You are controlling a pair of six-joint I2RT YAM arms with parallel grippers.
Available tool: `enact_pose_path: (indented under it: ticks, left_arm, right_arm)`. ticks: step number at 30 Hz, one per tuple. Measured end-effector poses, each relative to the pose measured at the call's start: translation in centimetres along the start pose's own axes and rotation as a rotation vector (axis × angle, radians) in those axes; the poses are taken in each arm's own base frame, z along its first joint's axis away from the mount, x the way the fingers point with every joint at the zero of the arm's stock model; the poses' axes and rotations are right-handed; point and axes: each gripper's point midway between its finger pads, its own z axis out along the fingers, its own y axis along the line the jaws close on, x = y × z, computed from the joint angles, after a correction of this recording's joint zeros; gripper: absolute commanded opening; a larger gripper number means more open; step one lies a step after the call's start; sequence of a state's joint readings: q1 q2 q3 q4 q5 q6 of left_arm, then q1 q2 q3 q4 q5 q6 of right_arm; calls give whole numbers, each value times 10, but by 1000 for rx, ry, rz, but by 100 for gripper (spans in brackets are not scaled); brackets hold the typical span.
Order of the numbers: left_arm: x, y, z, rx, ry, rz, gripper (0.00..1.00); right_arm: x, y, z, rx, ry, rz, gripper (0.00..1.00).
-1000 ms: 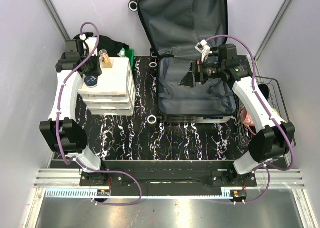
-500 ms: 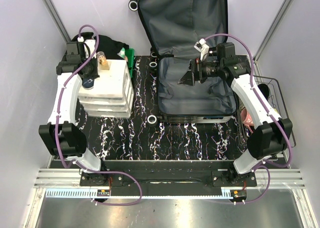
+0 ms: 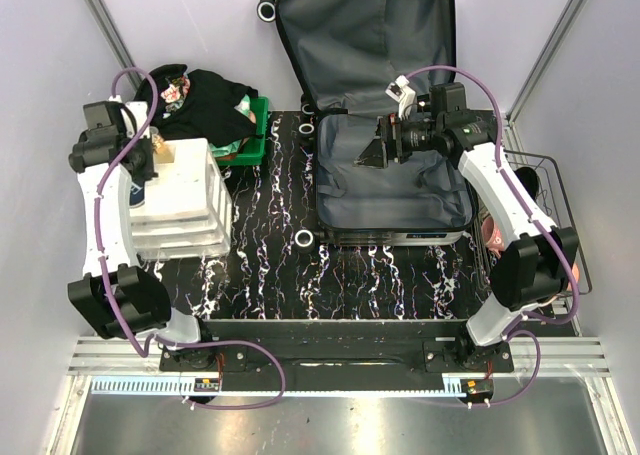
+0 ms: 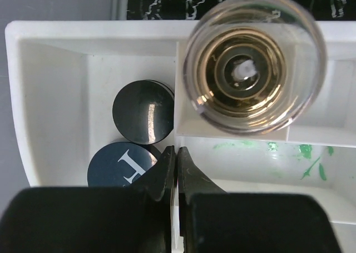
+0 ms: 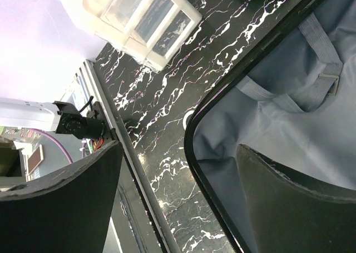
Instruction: Open, take out, and arrange the luggage
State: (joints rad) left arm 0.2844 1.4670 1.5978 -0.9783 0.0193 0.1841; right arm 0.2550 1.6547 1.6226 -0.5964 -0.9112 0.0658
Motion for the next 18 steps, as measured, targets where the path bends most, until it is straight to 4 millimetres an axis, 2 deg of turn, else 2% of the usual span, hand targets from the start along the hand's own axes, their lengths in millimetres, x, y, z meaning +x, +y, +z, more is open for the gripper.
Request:
enact_pose_path:
  ticks: [5, 15, 16, 17, 18]
  left_arm:
    - [2, 22, 1, -16, 3, 71, 0]
    - [-15, 33, 16, -4, -1, 176, 0]
    - [-16, 34, 17, -4, 0, 175, 6]
    - [-16, 34, 18, -5, 0, 171, 16]
    - [-17, 34, 18, -5, -1, 168, 35]
  right_arm:
    - [1, -1, 2, -11, 7, 7, 92]
    - [1, 0, 2, -18, 6, 5, 92]
    - [1, 0, 2, -18, 6, 4, 92]
    - [1, 0, 2, -18, 6, 4, 93]
    - [1, 0, 2, -18, 6, 4, 93]
